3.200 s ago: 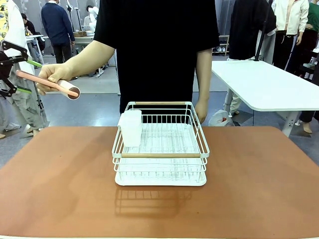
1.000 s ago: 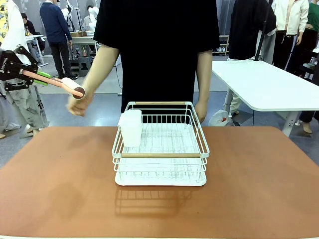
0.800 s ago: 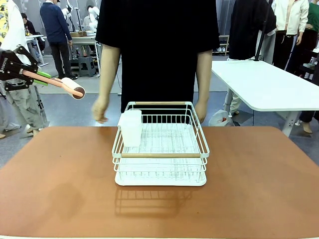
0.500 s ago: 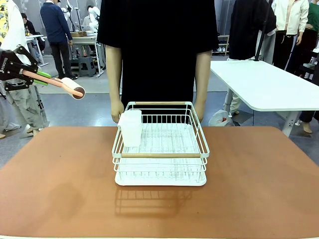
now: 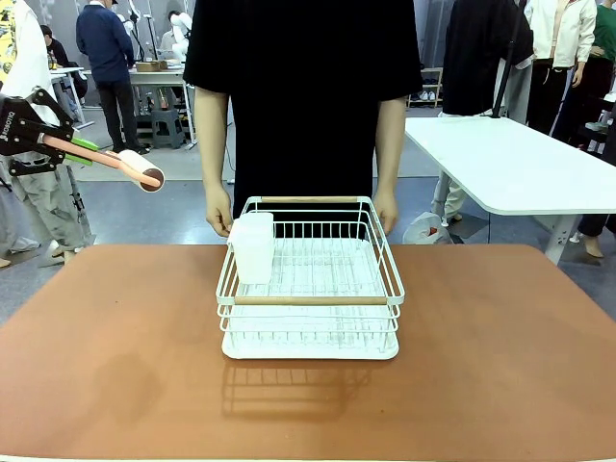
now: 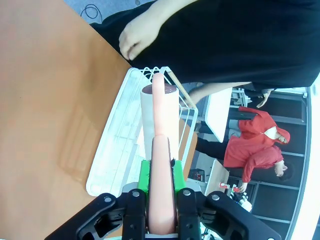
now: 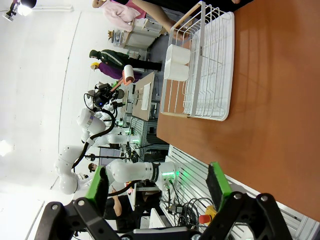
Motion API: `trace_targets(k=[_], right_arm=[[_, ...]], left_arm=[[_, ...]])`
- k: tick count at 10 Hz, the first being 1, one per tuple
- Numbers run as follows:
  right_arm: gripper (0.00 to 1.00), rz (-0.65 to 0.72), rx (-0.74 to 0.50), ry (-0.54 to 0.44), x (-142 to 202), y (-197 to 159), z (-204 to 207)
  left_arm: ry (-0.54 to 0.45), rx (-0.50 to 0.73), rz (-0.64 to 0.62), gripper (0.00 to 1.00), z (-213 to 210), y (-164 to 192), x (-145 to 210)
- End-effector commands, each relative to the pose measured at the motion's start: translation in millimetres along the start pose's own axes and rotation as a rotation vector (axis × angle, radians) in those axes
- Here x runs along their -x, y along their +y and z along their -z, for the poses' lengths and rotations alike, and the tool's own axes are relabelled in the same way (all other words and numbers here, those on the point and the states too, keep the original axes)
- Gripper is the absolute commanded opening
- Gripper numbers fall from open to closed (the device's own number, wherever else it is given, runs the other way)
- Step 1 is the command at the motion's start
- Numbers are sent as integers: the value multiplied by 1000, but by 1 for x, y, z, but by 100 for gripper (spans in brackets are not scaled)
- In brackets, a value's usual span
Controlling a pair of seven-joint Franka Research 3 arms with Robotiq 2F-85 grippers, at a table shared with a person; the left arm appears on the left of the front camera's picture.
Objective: Clean the table.
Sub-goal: Clean the table with the Lint Roller when the human lifts the Dish drying rack.
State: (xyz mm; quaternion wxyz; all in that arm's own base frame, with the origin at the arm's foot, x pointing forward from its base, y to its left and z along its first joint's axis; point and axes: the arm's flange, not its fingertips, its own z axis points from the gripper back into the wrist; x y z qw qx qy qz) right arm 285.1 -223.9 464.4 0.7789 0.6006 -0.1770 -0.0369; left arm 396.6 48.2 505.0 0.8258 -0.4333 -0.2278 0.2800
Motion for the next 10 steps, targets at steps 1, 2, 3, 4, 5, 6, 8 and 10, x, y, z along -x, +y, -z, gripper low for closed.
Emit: trace_targets(k=[1,2,3,4,5,6,8,10], right_arm=[[100,-9,-13,-1,0,4,-2],[100,-9,-13,-1,0,4,-2],[100,-9,-13,-1,0,4,-2],[100,-9,-13,-1,0,4,-2],[100,-9,-13,-1,0,4,-2],[100,-9,-13,-1,0,4,-2],[100,-9,-13,-1,0,4,-2],[100,-9,-13,-1,0,4,-2]], left_arm=[[-3,1,-1,0,-1,0,0],[-3,1,-1,0,-1,0,0],[-3,1,-1,0,-1,0,0],[-3,1,-1,0,-1,0,0],[-3,1,-1,0,-1,0,0],[-3,1,-1,0,-1,0,0],[-3,1,-1,0,-1,0,0],[-3,1,-1,0,-1,0,0]])
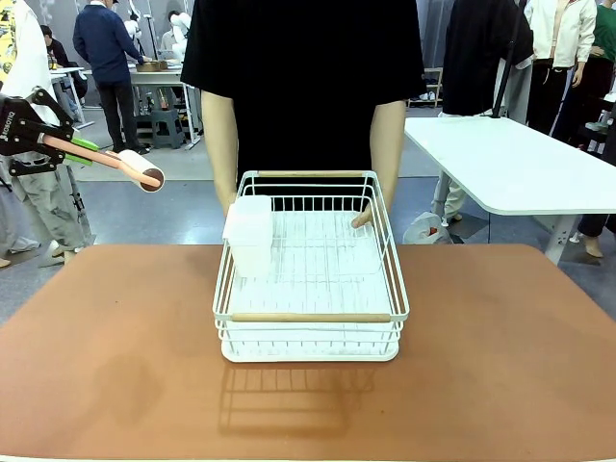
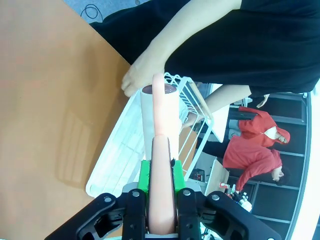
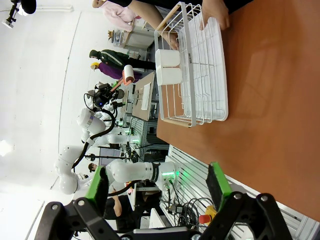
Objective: Clean the table.
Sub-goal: Clean the table with the Lint Roller when the human lifts the Dish drying rack.
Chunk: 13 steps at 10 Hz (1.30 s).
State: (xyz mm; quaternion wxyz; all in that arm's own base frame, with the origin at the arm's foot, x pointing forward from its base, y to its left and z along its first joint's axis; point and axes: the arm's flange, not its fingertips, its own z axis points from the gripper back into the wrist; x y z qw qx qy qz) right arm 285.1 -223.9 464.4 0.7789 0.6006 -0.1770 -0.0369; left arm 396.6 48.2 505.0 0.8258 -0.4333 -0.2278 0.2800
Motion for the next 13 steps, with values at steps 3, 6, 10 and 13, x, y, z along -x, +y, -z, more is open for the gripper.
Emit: trace_targets(k=[3,6,10,13], right_arm=[[100,-9,-13,-1,0,4,-2],[100,-9,-13,-1,0,4,-2],[100,-9,-13,-1,0,4,-2],[100,-9,-13,-1,0,4,-2]], left_arm=[[-3,1,-1,0,-1,0,0],[-3,1,-1,0,-1,0,0],[38,-14,79,21,-3,-4,-15],[184,-128,274,21,-13,-13,-58]])
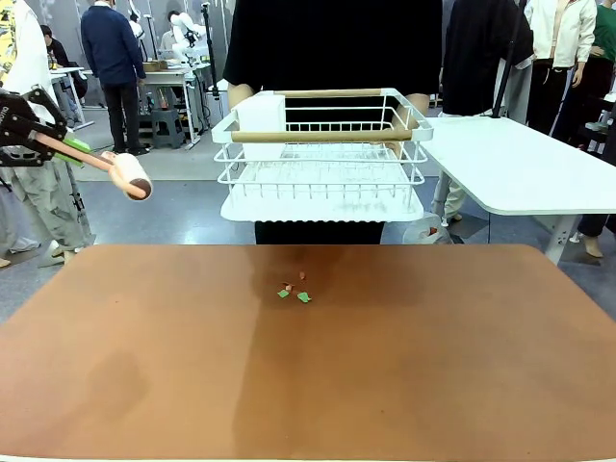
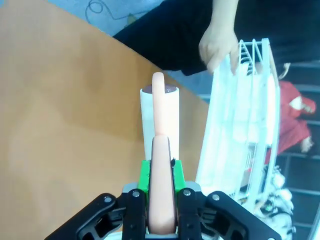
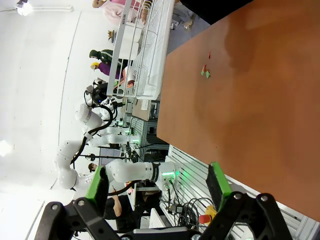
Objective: Clean the table.
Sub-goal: Clean the table with the Lint Roller when the human lifts the Dish drying rack.
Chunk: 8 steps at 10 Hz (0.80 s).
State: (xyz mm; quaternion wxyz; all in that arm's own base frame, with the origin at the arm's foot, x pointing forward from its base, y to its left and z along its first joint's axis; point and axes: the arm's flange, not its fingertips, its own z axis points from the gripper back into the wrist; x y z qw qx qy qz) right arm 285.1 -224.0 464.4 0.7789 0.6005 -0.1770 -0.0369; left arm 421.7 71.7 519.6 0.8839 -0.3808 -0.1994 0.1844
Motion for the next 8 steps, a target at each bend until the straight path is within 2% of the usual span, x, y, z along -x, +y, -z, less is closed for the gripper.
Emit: trace_targets(k=[1,3,4,5,7,8], right_arm=[[100,-9,-13,-1,0,4,-2],[100,-9,-13,-1,0,4,-2],[100,-9,-13,-1,0,4,-2],[100,-9,-13,-1,0,4,-2],[100,-9,-13,-1,0,4,-2],[100,-9,-13,-1,0,4,-2]], left_arm=[[106,-43,138,21,-15,0,-30],[353,-21,321,21,-9,2,-46],[420,-16,435,21,-1,9,-53],[463,49,467,21,9,18,-62],[501,62,398,21,34,40,-68],[475,64,340,21,44,42,-68]])
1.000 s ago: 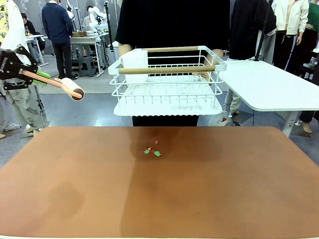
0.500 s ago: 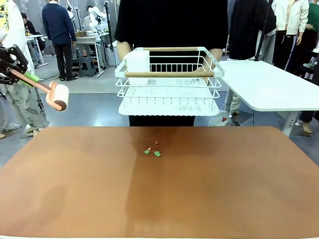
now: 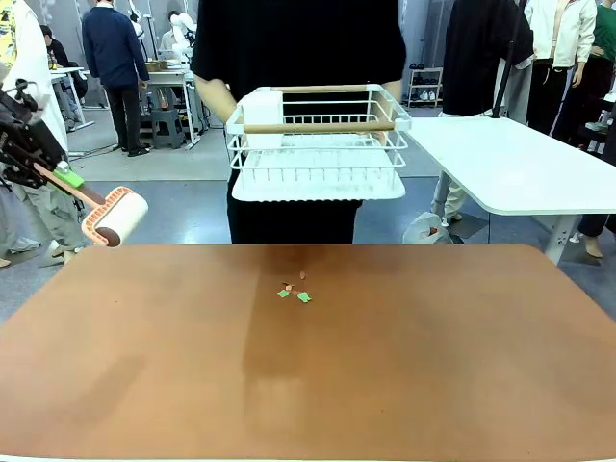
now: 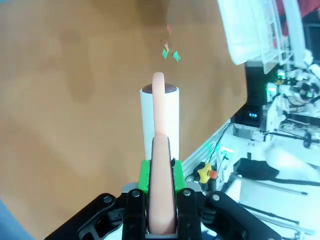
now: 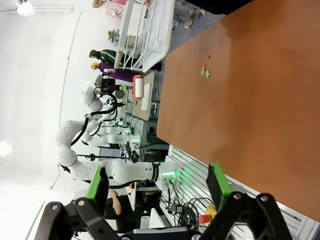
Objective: Clean the table.
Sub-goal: Clean the table with the Lint Roller when the human lifts the Dish drying rack.
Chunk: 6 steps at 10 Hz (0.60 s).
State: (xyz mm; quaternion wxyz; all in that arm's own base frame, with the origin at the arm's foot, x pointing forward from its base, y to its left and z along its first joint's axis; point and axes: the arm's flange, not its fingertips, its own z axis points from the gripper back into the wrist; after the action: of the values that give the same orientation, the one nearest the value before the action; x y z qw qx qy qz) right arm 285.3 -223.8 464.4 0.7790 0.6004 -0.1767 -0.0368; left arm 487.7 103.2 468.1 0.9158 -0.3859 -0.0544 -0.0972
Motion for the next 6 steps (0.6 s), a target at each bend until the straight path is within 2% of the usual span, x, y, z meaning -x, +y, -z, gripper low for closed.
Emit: trace_targets(k=[1,2,6], right_arm=[[100,-9,-14,-1,0,4,-2],[100,-9,-14,-1,0,4,-2],[100,-9,-14,-1,0,4,-2]], left_arm=[[-54,44,-55,21,-6,-5,-7],[0,0,0,21,0,0,0],[-3,12,-16,21,5,5,-3]])
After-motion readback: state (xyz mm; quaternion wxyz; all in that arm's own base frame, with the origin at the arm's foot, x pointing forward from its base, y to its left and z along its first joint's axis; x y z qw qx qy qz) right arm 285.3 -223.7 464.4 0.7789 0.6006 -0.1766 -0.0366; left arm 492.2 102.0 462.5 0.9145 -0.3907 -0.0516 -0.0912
